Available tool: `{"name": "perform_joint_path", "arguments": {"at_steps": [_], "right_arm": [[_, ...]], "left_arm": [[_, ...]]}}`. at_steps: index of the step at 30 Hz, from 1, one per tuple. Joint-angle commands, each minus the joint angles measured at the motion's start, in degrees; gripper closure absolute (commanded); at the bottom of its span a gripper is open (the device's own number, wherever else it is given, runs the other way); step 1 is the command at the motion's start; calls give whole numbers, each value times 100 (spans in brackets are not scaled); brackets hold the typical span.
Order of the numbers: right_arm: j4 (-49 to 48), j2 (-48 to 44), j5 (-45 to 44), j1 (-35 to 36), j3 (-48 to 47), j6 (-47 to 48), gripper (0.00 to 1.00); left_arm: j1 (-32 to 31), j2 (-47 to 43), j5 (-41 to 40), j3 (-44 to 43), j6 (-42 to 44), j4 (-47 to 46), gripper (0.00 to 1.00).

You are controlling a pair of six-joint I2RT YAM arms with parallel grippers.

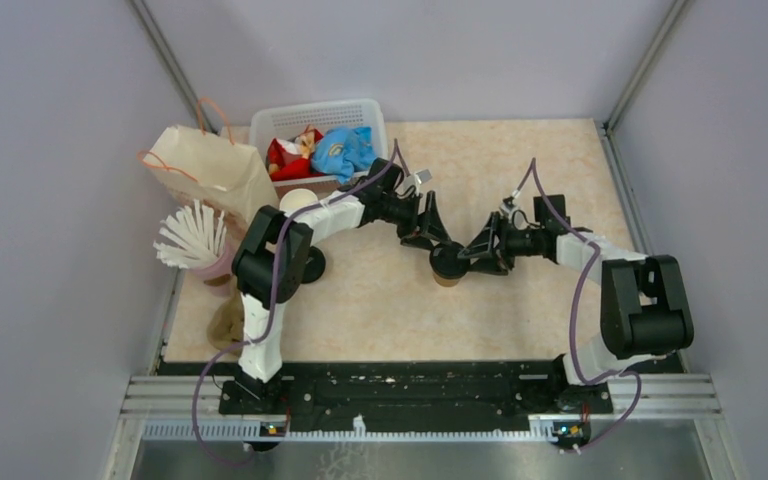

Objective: Pack the takeout coffee

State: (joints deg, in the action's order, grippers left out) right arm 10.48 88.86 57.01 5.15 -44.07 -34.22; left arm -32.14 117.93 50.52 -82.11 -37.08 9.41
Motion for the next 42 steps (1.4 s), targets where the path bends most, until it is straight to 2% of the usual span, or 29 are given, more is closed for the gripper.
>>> {"name": "perform_joint_path", "arguments": {"at_steps": [1,4,8,14,23,28,35,42], "right_arm": [[-330,-337,-157,-71,141,-194,37],[-163,-261,-16,-166,63,44,34],[-165,-99,121,-172,21,254,35],[-576,138,312,-173,100,142,46],[-826,308,340,-184,217,66,51],[-1778,497,431,-268,717,-455,56],[-2577,902,362,-269,1235,-794,56],[-2358,1064,149,-336,1387,-399,56]], "left_arm": [[24,-272,-406,-181,485,573,21],[82,-627,-413,159,445,536,13],[96,-1043,-167,812,188,120,12],[98,-1135,77,1344,-163,-410,30],[101,-919,254,1446,-223,-631,37],[101,-711,-65,1566,-106,-325,48],[104,-399,-445,1866,149,-116,53],[108,-428,-880,2178,486,154,56]]}}
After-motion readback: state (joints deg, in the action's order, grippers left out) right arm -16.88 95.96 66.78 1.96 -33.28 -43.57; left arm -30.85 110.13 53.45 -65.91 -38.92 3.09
